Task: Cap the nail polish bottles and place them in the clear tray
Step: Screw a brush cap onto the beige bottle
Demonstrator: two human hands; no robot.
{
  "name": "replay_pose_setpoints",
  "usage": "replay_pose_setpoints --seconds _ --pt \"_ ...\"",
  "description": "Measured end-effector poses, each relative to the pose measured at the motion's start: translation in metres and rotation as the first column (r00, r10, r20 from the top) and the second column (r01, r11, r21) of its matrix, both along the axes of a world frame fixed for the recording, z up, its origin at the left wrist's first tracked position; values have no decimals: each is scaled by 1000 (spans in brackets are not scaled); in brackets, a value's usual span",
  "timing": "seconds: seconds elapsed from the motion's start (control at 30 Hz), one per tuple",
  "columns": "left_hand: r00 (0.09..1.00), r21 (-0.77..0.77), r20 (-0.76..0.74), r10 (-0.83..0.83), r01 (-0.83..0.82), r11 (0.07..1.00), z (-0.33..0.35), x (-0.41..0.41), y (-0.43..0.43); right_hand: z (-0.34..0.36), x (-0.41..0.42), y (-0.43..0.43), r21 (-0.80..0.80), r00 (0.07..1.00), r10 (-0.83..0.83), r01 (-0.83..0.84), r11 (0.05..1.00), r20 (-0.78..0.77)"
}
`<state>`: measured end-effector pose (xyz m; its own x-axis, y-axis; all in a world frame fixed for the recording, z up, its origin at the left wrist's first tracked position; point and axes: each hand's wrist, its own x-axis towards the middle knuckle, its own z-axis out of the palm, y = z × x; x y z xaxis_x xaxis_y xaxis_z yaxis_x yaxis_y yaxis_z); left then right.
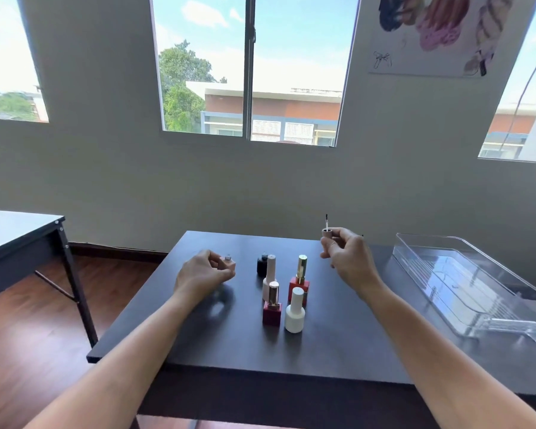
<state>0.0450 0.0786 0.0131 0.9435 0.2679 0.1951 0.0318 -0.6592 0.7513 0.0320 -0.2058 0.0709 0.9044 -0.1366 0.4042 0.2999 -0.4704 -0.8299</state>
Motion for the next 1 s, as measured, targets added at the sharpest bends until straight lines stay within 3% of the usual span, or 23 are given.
replay_pose_setpoints --seconds 0.2,0.3,0.5,0.77,1.0 --pt "963 -206 206 -176 218 954 36 -27 -21 20 -19 9 90 992 125 -127 988 30" --pt "923 -161 291 -253 308 938 54 -42 -33 30 -35 16 102 978 197 -204 974 75" --pt "898 -39 360 -254 286 957 71 -57 -49 39 -53 23 28 970 220 -224 974 106" --pt "895 2 368 -253 271 963 80 -62 -56 41 -57 18 -19 977 180 -179 984 117" --pt "889 80 360 -282 272 959 83 -68 -65 44 -63 15 0 967 233 -234 972 107"
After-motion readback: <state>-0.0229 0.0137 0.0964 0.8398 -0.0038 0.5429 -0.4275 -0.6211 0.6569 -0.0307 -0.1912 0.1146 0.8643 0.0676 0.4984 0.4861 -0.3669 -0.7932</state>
